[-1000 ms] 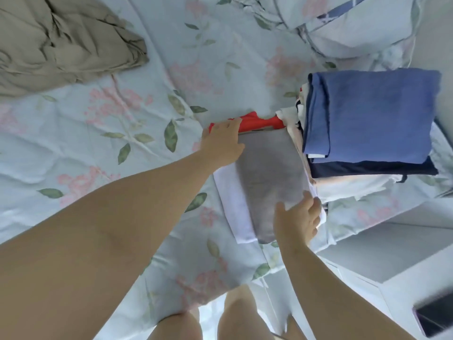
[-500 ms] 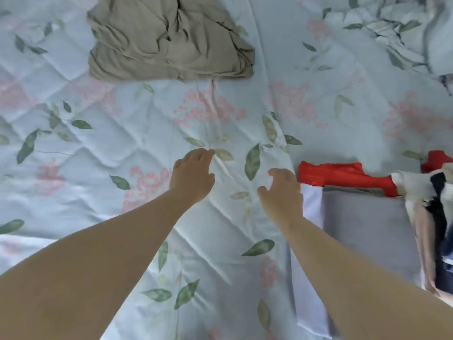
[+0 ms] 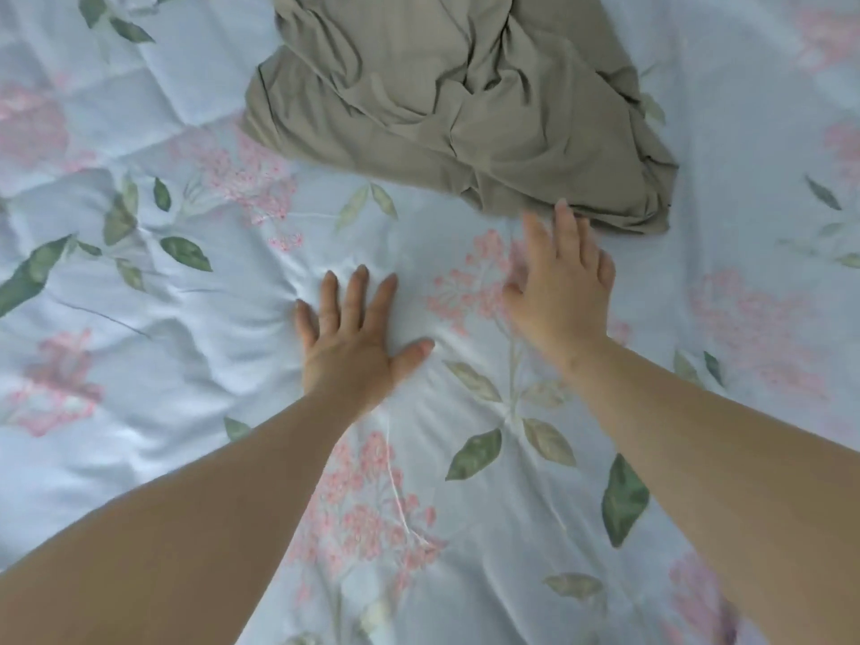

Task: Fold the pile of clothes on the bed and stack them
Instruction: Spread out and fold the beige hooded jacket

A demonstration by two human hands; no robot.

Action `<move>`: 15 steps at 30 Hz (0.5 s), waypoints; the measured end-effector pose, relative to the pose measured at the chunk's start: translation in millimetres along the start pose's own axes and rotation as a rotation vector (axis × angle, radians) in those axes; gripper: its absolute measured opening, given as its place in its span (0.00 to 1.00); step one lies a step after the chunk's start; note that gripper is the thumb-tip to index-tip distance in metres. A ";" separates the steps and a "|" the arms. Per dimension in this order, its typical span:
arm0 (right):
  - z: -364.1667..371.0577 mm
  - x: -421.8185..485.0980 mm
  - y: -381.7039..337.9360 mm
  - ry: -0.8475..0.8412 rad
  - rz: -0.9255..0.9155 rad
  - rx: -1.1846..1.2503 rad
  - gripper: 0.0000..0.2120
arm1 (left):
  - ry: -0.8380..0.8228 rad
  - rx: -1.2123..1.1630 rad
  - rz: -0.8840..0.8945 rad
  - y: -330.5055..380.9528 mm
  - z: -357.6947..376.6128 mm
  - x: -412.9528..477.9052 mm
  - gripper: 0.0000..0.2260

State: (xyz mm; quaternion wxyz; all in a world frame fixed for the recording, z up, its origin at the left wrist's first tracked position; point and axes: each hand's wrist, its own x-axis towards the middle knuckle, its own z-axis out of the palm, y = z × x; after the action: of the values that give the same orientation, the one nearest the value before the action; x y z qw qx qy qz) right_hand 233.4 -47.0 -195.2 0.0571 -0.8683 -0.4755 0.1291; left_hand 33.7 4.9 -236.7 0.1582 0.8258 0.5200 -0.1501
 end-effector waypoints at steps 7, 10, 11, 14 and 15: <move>8.1 111.8 -13.0 0.068 -0.080 -0.047 0.29 | 0.316 -0.003 0.052 -7.3 27.7 6.7 0.32; 6.9 117.6 -11.1 0.210 -0.128 -0.051 0.16 | 0.334 0.018 0.073 -8.7 31.6 7.4 0.31; 6.3 113.3 -9.9 0.220 -0.164 -0.051 0.14 | 0.330 0.016 0.068 -8.4 30.5 7.7 0.31; 6.3 76.8 -6.1 0.188 -0.225 -0.006 0.13 | 0.233 0.011 0.026 -8.4 22.9 4.8 0.34; 9.2 57.9 -3.9 0.183 -0.234 0.016 0.12 | 0.214 0.013 0.024 -9.1 21.2 4.8 0.35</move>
State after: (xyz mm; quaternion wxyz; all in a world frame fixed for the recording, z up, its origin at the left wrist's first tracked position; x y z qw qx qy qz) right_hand 257.5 3.6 -213.0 0.1220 -0.8145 -0.5654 0.0458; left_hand 25.7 3.7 -258.8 0.0980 0.8444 0.5230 -0.0624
